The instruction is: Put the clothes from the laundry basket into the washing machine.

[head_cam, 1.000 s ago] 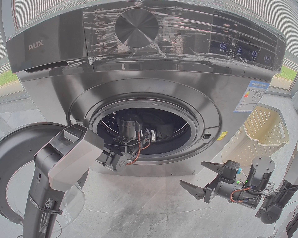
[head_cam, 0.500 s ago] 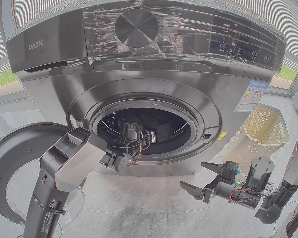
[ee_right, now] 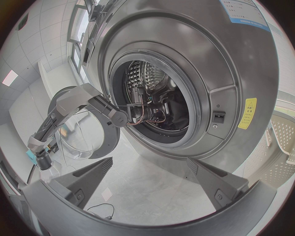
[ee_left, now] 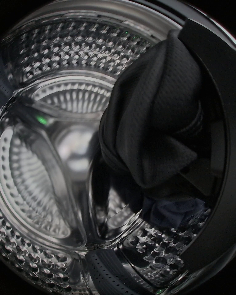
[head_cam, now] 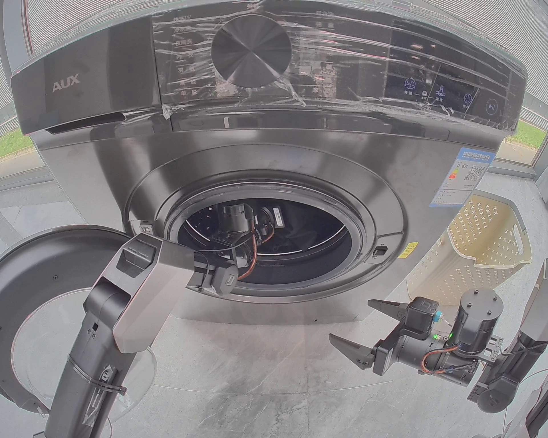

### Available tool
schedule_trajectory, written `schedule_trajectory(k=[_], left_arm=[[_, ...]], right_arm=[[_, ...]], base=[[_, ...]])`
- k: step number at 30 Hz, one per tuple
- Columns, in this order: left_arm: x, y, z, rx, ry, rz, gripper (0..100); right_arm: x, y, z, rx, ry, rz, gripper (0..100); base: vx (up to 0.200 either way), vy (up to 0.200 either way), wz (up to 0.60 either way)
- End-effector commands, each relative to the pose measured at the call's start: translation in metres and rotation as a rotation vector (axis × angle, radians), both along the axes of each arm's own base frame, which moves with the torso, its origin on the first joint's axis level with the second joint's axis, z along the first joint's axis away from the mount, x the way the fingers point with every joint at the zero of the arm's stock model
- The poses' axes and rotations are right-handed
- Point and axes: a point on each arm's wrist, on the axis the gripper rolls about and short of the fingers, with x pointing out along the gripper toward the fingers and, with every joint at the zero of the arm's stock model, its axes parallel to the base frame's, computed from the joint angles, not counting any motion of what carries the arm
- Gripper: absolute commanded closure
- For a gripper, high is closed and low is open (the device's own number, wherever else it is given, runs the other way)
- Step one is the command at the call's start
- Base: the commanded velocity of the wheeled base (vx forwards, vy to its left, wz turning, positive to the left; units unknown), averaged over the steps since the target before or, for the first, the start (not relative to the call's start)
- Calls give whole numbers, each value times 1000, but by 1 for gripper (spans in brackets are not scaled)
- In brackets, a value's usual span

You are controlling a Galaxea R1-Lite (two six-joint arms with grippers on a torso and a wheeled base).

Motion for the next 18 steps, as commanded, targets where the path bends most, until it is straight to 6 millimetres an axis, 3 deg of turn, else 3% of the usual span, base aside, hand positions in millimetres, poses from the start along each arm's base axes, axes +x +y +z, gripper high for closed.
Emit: schedule_trajectory(k=[1,11,12,18], left_arm=[[17,13,-14,-29,-8,53,100],[18,19,-3,-43,-20,64,100],[16,16,-4,-42,-18,58,0],[4,5,0,-65,70,33,0]], right_arm=[[0,1,-2,-3,4,1,0],[0,2,-3,-7,9,4,0],[0,2,-3,-7,9,4,0],[0,1,-3,-8,10,3,0]], base=[[0,0,0],[0,0,0],[0,0,0],[0,0,0]])
